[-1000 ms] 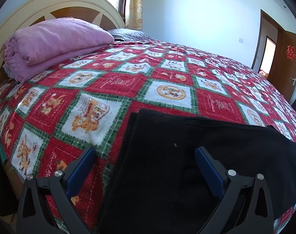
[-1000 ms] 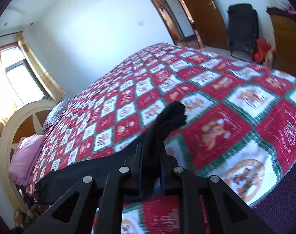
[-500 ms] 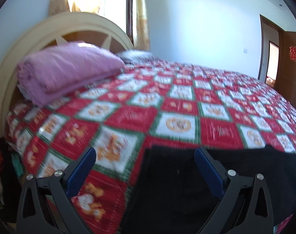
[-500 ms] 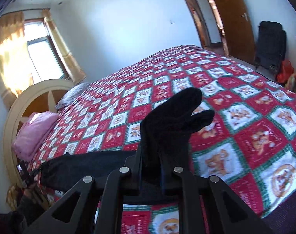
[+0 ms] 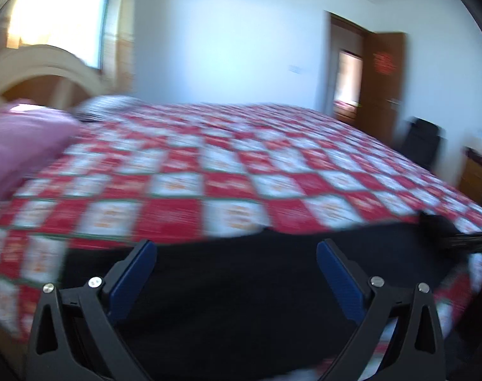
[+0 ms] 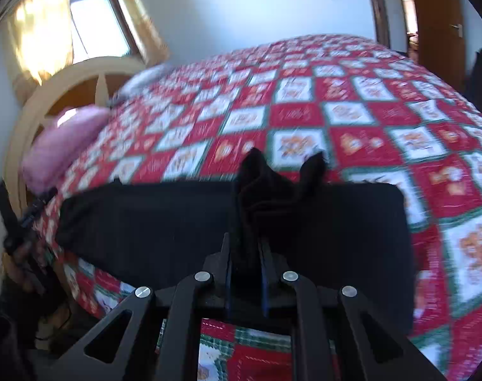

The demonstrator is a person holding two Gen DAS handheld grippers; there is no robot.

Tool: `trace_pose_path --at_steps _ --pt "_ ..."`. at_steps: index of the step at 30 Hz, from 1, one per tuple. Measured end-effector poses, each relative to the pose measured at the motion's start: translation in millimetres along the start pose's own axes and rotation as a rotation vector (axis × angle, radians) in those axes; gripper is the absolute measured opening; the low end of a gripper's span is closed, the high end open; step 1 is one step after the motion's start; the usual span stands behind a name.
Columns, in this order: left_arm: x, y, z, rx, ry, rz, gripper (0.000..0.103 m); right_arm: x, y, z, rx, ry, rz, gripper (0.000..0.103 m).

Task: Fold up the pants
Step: 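Lift the held pants end and fold it over with the right gripper, then close the left gripper on the folded pants edge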

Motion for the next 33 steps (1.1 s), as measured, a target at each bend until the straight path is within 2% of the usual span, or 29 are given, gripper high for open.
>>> trace_pose_path --at_steps 3,4,6,7,10,11,12,13,15,18,21,23,26,28,30,33 --pt "-46 -24 -3 0.099 -0.032 -0.177 0.103 8 -28 -5 0.102 0.065 -0.04 0.017" --pt "-61 -31 -4 0.131 -0.045 -0.22 0.103 8 -29 -7 0.118 0.081 -0.035 0.021" --pt "-98 -45 -7 0.187 -0.099 -0.297 0.102 7 -19 -9 0.123 0.094 0.021 0.038" --pt "-111 -49 -8 0.202 -0.116 -0.313 0.102 5 -9 -10 0.106 0.092 0.058 0.049" --pt "-154 -66 -10 0.262 -0.167 -0.374 0.093 -10 20 -12 0.039 0.083 0.093 0.051" --pt "-169 -75 -10 0.297 -0.171 -0.406 0.091 -19 30 -13 0.011 0.071 0.084 0.051" --pt "-179 -80 -11 0.321 -0.172 -0.422 0.085 -30 37 -14 -0.015 0.049 0.072 0.051" --pt "-190 -86 -11 0.346 -0.176 -0.429 0.078 -42 41 -14 -0.038 0.016 0.065 0.052" --pt "-208 -95 -11 0.374 -0.187 -0.445 0.074 -69 46 -14 -0.078 -0.075 0.063 0.053" --pt "-227 -103 -5 0.387 -0.193 -0.453 0.074 -102 45 -16 -0.13 -0.209 0.094 0.053" --pt "-242 -111 0 0.414 -0.176 -0.477 0.065 -122 45 -15 -0.18 -0.305 0.102 0.053" --pt "-247 -116 1 0.421 -0.169 -0.468 0.064 -130 47 -17 -0.208 -0.35 0.1 0.053" --pt "-254 -121 2 0.423 -0.165 -0.443 0.054 -141 52 -19 -0.253 -0.412 0.095 0.055" --pt "-254 -121 1 0.423 -0.167 -0.42 0.025 -149 55 -21 -0.272 -0.452 0.102 0.059" --pt "-250 -122 2 0.424 -0.146 -0.423 0.016 -152 56 -23 -0.283 -0.47 0.113 0.059" --pt "-239 -114 5 0.409 -0.098 -0.454 0.013 -149 57 -22 -0.288 -0.46 0.101 0.059"
Point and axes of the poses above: each gripper's, at about its wrist camera, not at the fingertips, and y roughly against the way its jaws point, x to its left, z to its top, the point moved 4 cm from there along -y, roughly the way its jaws point, and after that the axes turned 11 degrees about x, right-handed, at the moved point
